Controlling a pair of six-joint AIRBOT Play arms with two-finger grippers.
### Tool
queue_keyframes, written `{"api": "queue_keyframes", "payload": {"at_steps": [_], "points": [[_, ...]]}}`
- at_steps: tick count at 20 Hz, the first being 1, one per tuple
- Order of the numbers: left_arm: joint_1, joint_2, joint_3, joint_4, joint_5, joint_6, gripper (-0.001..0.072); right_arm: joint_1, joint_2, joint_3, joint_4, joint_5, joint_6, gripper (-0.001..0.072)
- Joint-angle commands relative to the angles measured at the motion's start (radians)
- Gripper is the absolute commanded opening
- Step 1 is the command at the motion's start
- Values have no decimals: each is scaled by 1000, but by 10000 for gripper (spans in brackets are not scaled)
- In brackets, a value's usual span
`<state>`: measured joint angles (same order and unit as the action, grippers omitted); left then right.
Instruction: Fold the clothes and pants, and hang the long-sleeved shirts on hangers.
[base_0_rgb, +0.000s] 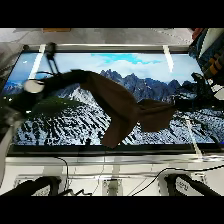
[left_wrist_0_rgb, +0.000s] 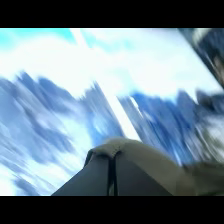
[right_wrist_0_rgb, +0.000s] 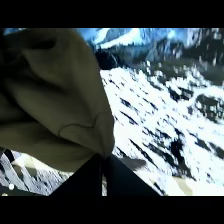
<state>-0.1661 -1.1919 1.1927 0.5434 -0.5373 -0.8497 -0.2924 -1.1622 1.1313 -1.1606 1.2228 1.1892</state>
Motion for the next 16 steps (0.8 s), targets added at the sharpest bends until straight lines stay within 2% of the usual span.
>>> {"api": "queue_keyframes", "payload": {"at_steps": [1, 4, 7, 10, 16], "points": [[102, 152, 1, 108, 3, 5, 11, -1, 13, 78, 15, 27, 0, 11], [190, 272, 1, 141, 21, 5, 11, -1, 63, 181, 37, 31, 8, 11], [244, 388, 1, 141, 130, 5, 11, -1, 129, 308, 121, 37, 7, 11], [256, 504, 1, 142, 233, 5, 11, -1, 217, 442, 144, 43, 8, 11], [256, 719, 1, 142, 330, 5, 11, -1, 435, 659, 135, 41, 27, 11]]}}
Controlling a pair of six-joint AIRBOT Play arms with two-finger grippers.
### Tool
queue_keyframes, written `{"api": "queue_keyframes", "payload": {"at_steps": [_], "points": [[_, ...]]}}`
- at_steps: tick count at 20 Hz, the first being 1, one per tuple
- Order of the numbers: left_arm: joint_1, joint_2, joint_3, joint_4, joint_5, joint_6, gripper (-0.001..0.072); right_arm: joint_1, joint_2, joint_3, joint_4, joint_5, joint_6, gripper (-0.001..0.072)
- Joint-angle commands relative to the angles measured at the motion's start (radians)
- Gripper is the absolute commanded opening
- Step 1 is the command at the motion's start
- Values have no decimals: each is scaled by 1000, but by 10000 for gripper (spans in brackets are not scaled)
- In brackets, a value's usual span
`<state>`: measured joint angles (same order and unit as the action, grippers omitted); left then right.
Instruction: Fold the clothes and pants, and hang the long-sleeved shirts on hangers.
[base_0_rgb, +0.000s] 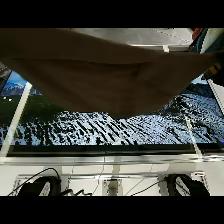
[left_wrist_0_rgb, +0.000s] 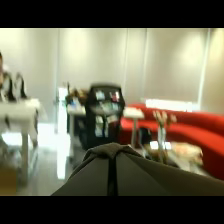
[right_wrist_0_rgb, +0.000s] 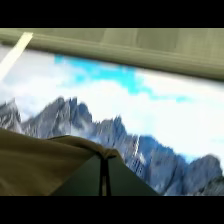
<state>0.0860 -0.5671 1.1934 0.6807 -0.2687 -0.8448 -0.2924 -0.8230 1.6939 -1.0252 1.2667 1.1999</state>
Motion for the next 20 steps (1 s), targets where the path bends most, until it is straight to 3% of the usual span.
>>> {"api": "queue_keyframes", "payload": {"at_steps": [1, 5, 9, 11, 15, 18, 20], "points": [[4, 125, 0, 4, 76, 0, 12, -1, 126, 121, -8, -5, 20, 11], [3, 190, -1, 4, 98, 0, 11, -1, 179, 155, -64, -111, 50, 10], [3, 111, -60, 3, -74, -44, 10, -1, 36, 155, -81, -124, 102, 9], [3, 10, -123, 4, -160, -110, 10, 0, -114, 155, -74, -58, 135, 9], [-2, -306, -241, 0, -223, -121, 11, 1, -472, 125, -29, 114, 197, 11], [-15, -589, -252, -10, -195, -120, 12, 28, -710, 56, -2, 76, 198, 11], [-24, -753, -251, -121, -99, -120, 11, 64, -858, 40, 1, 20, 198, 11]]}}
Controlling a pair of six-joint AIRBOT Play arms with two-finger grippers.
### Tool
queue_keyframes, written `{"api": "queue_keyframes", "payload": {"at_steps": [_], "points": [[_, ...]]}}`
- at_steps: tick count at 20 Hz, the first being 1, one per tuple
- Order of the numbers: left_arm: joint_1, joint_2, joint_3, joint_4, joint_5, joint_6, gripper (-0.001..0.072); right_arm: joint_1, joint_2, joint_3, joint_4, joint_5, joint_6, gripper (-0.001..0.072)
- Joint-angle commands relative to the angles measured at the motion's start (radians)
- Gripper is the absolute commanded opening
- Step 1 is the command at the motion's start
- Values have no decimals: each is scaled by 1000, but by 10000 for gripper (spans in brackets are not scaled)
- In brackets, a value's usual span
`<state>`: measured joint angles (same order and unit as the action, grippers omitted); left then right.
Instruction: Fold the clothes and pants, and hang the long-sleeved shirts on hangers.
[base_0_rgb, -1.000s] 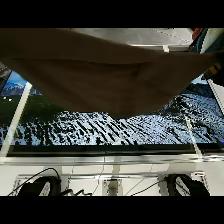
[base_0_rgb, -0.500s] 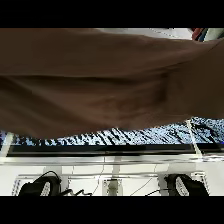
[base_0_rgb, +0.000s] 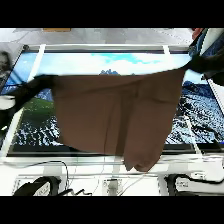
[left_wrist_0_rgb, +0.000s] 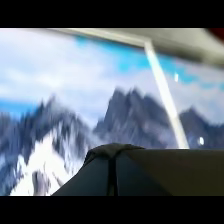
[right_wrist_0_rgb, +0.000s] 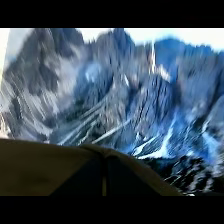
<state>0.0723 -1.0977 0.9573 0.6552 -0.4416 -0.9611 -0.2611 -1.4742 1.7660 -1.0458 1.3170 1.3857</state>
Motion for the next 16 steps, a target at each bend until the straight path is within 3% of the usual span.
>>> {"api": "queue_keyframes", "payload": {"at_steps": [1, 4, 7, 9, 10, 11, 12, 13, 14, 15, 16], "points": [[-11, -287, -13, -189, 128, -4, 11, 52, -262, -32, 23, -64, 13, 11], [-10, -391, 15, -357, 237, -4, 11, 115, -362, -32, 23, -237, 13, 11], [-10, -403, 50, -357, 300, -3, 11, 171, -371, -29, 25, -452, 12, 12], [-10, -403, 69, -352, 312, -3, 31, 198, -370, -25, 24, -525, 12, 19], [-10, -402, 76, -336, 316, 6, 129, 203, -369, -25, 23, -526, 12, 137], [-7, -399, 77, -307, 314, 11, 270, 204, -367, -25, 20, -518, 13, 380], [-5, -390, 77, -248, 314, 11, 593, 196, -361, -25, 8, -492, 32, 539], [0, -372, 77, -157, 314, 12, 695, 182, -352, -23, -21, -450, 66, 539], [11, -344, 76, -27, 296, 11, 697, 158, -336, -23, -59, -397, 74, 537], [27, -307, 76, 108, 255, 11, 696, 130, -315, -23, -92, -337, 74, 482], [47, -266, 76, 204, 196, 9, 690, 95, -291, -23, -131, -269, 74, 363]]}}
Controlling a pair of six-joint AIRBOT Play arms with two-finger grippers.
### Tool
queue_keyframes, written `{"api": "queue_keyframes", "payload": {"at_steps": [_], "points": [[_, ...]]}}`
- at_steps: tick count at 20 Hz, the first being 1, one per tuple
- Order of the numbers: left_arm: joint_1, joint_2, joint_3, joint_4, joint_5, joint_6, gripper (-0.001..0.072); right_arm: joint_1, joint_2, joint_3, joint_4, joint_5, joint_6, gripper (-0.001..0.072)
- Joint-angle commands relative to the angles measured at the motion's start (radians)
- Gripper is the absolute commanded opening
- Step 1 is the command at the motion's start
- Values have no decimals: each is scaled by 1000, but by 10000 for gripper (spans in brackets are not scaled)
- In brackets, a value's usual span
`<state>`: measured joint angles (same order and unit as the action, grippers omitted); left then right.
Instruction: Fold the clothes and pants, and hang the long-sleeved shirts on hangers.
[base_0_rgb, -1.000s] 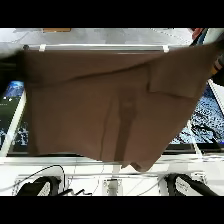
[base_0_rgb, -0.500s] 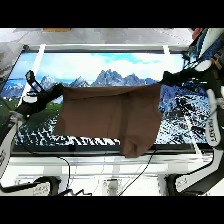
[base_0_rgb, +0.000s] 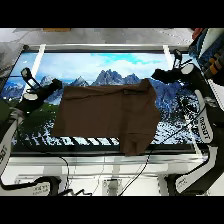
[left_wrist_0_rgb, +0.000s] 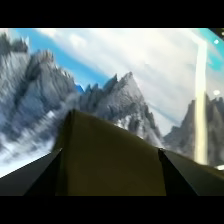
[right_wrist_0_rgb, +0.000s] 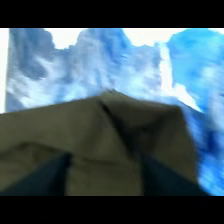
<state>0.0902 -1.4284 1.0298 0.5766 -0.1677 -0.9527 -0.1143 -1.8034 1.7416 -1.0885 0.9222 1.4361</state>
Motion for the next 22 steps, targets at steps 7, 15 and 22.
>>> {"api": "queue_keyframes", "payload": {"at_steps": [7, 15, 22], "points": [[319, 318, 4, 505, -870, -11, 37, -323, 162, 0, -150, 602, -127, 20], [509, 246, -187, 546, -1220, 15, 532, -389, 162, -172, -84, 726, -149, 21], [508, 50, -262, 443, -1073, 45, 532, -390, 161, -198, -84, 643, -156, 21]]}}
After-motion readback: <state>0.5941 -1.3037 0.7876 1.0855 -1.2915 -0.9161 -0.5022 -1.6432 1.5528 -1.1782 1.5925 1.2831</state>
